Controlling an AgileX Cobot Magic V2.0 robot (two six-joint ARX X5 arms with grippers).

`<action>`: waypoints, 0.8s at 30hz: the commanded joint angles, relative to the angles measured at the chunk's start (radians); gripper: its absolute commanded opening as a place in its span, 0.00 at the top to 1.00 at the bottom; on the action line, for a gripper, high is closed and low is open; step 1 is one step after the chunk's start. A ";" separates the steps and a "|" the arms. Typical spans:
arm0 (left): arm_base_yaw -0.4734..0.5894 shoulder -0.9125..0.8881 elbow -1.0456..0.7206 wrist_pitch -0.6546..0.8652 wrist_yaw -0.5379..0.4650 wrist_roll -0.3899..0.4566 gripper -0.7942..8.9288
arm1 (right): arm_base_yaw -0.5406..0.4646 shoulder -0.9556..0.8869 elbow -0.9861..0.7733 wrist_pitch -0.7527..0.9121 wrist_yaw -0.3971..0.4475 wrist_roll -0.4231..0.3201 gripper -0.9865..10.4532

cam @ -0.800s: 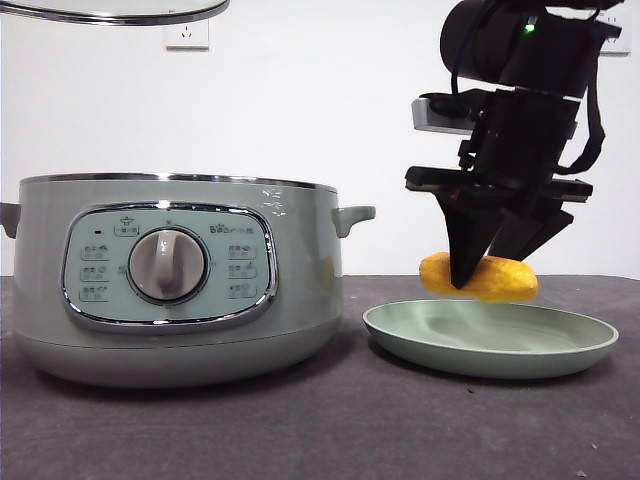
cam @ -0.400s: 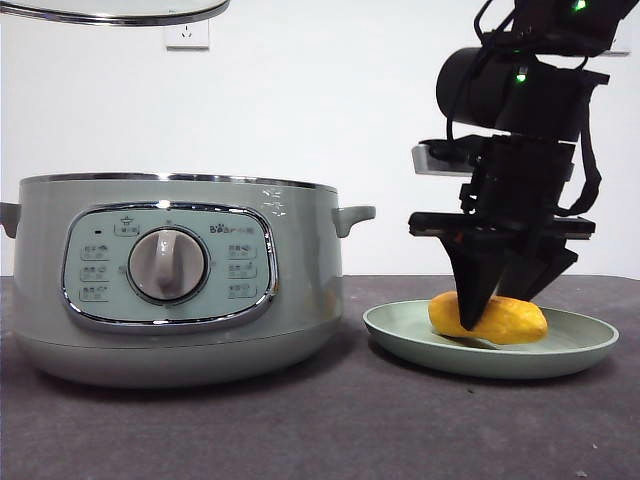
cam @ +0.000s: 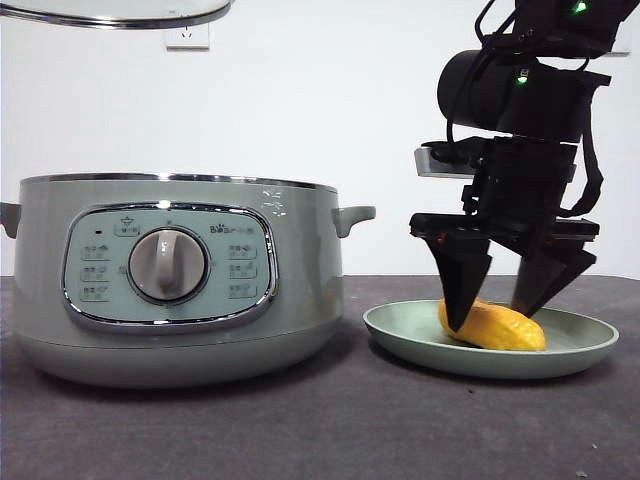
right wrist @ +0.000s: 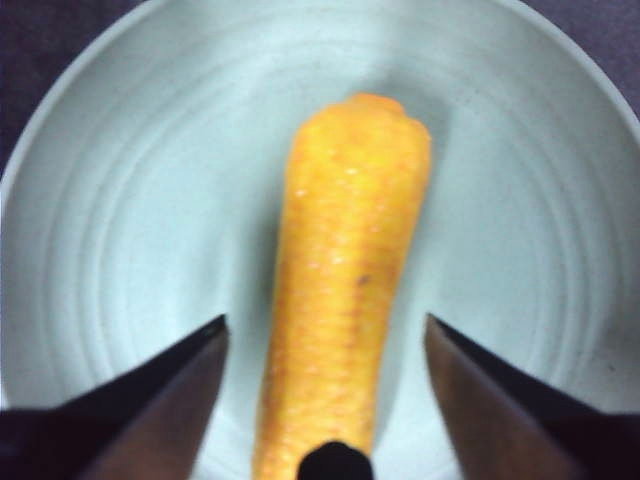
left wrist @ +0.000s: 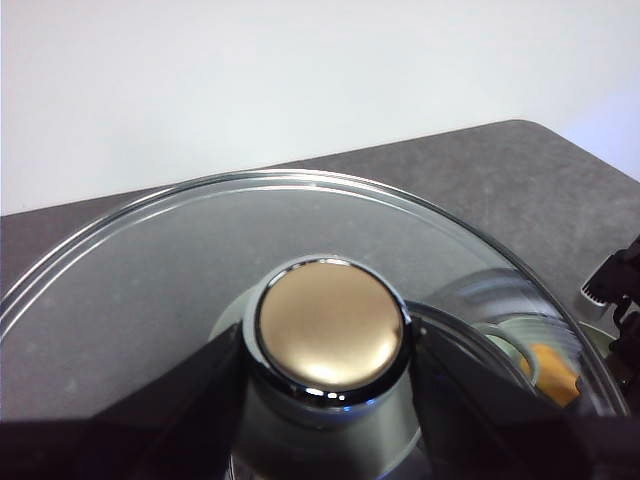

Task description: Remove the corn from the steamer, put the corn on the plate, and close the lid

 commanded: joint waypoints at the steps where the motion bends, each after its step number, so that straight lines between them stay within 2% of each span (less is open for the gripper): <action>1: -0.001 0.013 0.010 0.049 0.028 -0.007 0.93 | -0.001 0.006 -0.008 0.002 0.003 0.031 0.55; 5: -0.001 0.066 0.010 0.054 0.077 -0.014 0.93 | 0.000 -0.014 -0.008 -0.024 0.003 0.050 0.55; 14: -0.041 0.225 0.010 0.072 0.075 -0.040 0.93 | -0.001 -0.108 -0.008 -0.051 0.003 0.072 0.56; 24: -0.086 0.387 0.010 0.156 0.074 -0.040 0.93 | -0.006 -0.313 -0.008 -0.048 0.003 0.072 0.56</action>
